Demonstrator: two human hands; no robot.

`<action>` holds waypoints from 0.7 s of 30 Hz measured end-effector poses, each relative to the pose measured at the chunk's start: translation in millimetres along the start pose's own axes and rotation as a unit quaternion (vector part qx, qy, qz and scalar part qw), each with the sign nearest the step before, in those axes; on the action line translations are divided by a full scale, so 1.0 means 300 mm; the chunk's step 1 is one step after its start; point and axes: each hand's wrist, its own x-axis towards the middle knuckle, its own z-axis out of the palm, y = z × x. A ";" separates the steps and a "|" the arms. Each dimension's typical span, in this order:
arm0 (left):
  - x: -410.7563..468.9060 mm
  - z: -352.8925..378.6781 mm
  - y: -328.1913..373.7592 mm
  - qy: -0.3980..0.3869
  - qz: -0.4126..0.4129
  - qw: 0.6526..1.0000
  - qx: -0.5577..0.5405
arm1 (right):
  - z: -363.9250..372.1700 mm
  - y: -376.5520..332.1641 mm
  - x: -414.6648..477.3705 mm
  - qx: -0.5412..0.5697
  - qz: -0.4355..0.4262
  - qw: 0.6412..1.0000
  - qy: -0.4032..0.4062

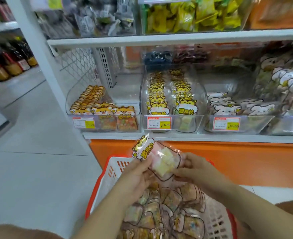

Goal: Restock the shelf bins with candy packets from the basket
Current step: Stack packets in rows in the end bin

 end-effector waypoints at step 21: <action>0.171 0.370 0.453 0.039 0.371 0.799 0.471 | -0.223 -0.498 0.139 -0.287 -0.363 0.867 0.184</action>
